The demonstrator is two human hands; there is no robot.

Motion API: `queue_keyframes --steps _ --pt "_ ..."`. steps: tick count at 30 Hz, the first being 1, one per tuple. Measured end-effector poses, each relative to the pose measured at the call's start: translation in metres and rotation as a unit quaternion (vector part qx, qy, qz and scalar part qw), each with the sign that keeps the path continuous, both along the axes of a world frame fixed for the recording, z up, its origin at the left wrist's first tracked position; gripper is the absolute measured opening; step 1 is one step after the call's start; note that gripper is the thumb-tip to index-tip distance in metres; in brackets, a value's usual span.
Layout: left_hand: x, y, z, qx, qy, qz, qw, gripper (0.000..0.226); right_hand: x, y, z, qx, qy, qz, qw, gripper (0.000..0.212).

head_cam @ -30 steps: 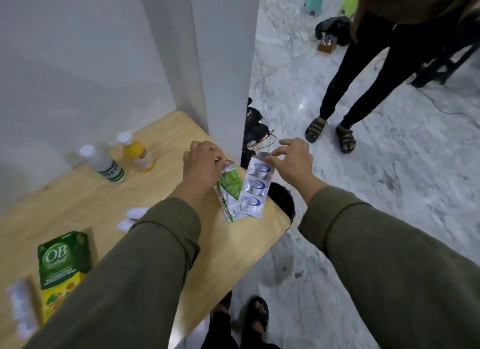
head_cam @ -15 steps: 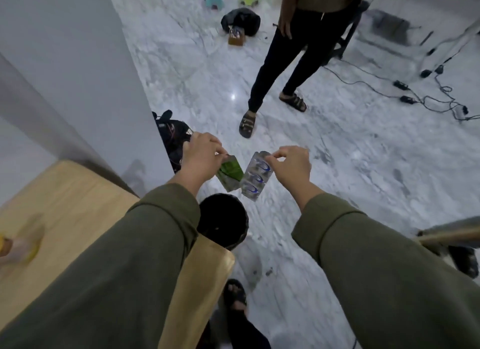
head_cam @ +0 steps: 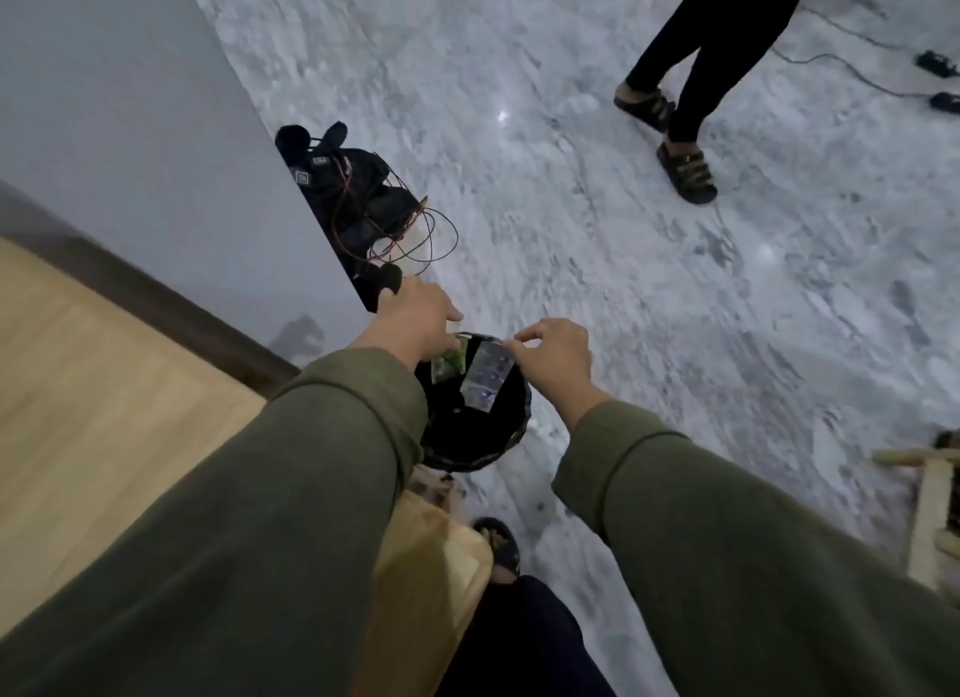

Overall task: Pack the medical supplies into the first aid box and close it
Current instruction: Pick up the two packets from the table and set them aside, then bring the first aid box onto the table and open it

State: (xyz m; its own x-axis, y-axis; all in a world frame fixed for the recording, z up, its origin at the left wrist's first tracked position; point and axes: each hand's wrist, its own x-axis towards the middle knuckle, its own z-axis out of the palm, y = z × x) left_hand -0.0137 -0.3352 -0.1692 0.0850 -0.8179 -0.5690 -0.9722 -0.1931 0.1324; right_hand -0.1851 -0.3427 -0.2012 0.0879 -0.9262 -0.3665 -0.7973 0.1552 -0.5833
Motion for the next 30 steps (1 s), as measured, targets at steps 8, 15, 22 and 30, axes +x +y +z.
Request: queue_keyframes --steps 8,15,22,30 --pt "-0.003 0.010 0.013 0.038 -0.001 -0.021 0.999 0.089 0.010 0.008 0.019 0.082 0.069 0.091 0.990 0.069" --pt "0.009 0.036 0.089 -0.026 0.016 -0.013 0.999 0.094 0.016 0.020 0.102 0.030 0.094 0.117 0.988 0.078" --pt "0.039 0.082 0.212 -0.106 -0.017 0.023 0.994 0.091 0.038 0.047 0.217 -0.054 0.089 0.141 0.984 0.078" --pt "0.081 0.150 0.294 -0.175 -0.030 0.124 0.976 0.092 0.087 0.080 0.301 -0.131 0.048 0.216 0.966 0.078"
